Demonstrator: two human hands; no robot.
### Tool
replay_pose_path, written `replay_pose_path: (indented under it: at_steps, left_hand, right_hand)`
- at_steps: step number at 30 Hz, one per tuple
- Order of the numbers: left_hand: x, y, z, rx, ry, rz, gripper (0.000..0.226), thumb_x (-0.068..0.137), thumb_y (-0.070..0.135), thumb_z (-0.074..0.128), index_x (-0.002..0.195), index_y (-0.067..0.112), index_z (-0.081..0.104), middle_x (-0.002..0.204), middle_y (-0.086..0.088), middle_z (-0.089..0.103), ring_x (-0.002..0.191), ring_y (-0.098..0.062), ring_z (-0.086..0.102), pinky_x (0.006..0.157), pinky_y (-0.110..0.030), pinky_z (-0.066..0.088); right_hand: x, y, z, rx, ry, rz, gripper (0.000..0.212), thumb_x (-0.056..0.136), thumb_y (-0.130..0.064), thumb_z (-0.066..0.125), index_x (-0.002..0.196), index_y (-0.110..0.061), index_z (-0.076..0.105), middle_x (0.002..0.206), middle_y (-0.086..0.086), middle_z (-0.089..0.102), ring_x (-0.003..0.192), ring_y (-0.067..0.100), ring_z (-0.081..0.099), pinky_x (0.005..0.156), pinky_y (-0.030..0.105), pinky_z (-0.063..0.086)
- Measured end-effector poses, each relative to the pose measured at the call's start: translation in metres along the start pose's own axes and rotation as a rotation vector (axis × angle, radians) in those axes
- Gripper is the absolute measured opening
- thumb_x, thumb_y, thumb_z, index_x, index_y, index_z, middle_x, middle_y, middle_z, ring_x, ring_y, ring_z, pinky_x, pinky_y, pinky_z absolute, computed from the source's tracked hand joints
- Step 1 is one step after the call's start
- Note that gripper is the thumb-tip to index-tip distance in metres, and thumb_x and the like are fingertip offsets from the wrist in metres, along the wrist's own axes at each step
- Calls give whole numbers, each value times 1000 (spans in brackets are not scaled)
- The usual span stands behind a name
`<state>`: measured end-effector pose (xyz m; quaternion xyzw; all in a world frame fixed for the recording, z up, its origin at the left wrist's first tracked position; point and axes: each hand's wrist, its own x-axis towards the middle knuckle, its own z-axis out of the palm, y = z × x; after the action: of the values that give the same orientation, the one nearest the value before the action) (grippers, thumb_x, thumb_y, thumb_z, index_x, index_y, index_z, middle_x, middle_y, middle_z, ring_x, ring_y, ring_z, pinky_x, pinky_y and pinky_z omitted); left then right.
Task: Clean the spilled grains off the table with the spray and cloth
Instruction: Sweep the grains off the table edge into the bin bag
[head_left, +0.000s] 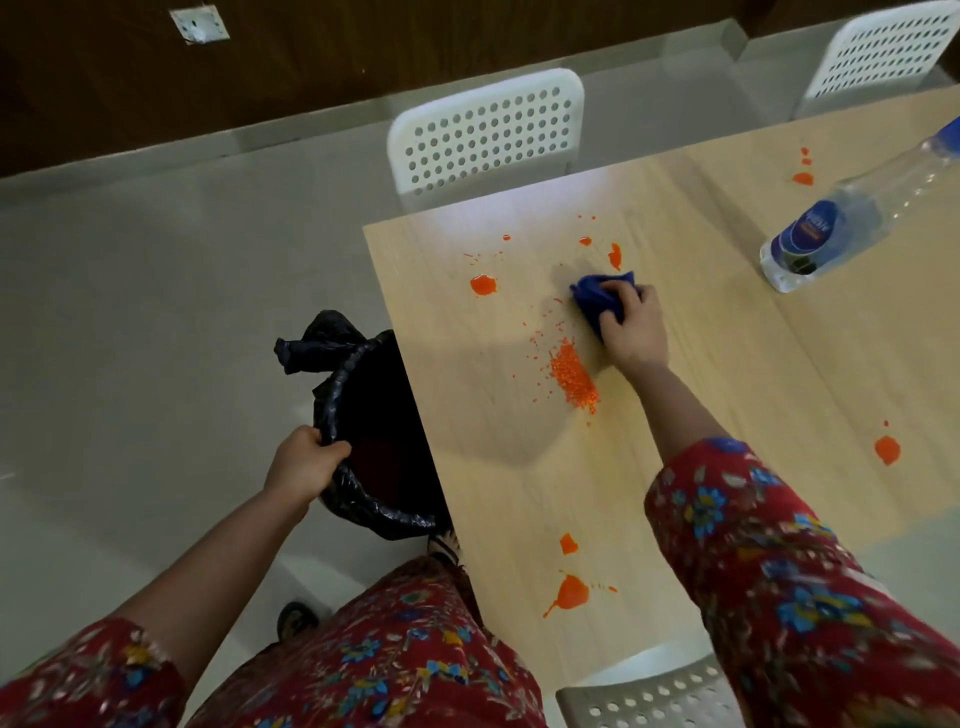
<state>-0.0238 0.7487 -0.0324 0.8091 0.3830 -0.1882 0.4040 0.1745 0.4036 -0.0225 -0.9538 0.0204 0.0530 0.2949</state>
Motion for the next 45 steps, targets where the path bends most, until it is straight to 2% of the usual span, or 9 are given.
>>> replay_pose_path:
  at_steps: [3,9,17,21,26,30,36,40,45]
  left_hand:
    - [-2,0,2,-5,12,-5,19,87,12,62,74,1,54,65,-13,53,59,-26,51,55,-31,32]
    - [-3,-1,1,-35,10,-13,17,84,10,62,71,2,53,65,-14,53,60,-28,52,58,-31,33]
    - [-10,-8,1,-59,29,-25,19,85,11,62,70,4,51,66,-16,50,61,-27,50,60,-33,32]
    - [-12,-2,0,-72,32,-27,20,87,11,61,72,4,50,67,-15,50,60,-28,49,57,-32,31]
    - [-16,-5,-3,-76,26,-18,29,85,8,60,63,8,41,60,-11,43,57,-25,43,57,-31,27]
    - [-19,-11,-2,-66,42,-27,30,87,9,59,63,8,40,59,-9,43,55,-25,41,56,-32,26]
    - [-20,-8,-1,-87,37,-43,19,87,12,60,72,3,53,67,-13,55,63,-28,53,57,-32,34]
    - [-20,-12,-2,-76,22,-33,20,88,12,60,73,1,55,68,-16,56,65,-31,55,59,-34,34]
    - [-25,-14,2,-73,9,-21,20,88,11,61,70,5,54,66,-13,57,62,-27,55,56,-32,34]
  right_hand:
    - [-13,-3,-2,-54,-109,-67,36,92,-21,51,128,-20,55,127,9,47,114,26,49,88,29,38]
    - [43,-38,-10,185,43,44,43,88,-18,48,131,-16,56,128,11,50,116,25,49,87,19,31]
    - [40,-47,-6,-78,-304,-15,38,92,-22,46,129,-20,56,114,9,59,94,26,54,74,30,38]
    - [4,-40,-17,-82,-564,-53,29,94,-18,45,119,-23,59,112,1,56,101,22,51,82,36,41]
    - [27,-43,-22,192,-236,6,36,93,-12,46,126,-17,59,120,3,52,102,20,46,85,30,38]
    - [26,-43,-1,-35,-349,-114,35,92,-22,47,125,-25,57,122,4,47,109,20,45,91,30,36]
    - [-41,-31,1,-10,-510,-349,40,86,-23,47,122,-27,63,121,-5,45,110,12,43,94,27,35]
    - [-50,14,-26,208,-60,-1,43,84,-25,47,123,-23,64,122,3,50,112,15,48,93,24,31]
    - [-75,40,-17,184,-2,238,47,85,-31,46,131,-27,57,122,7,44,115,26,50,94,28,34]
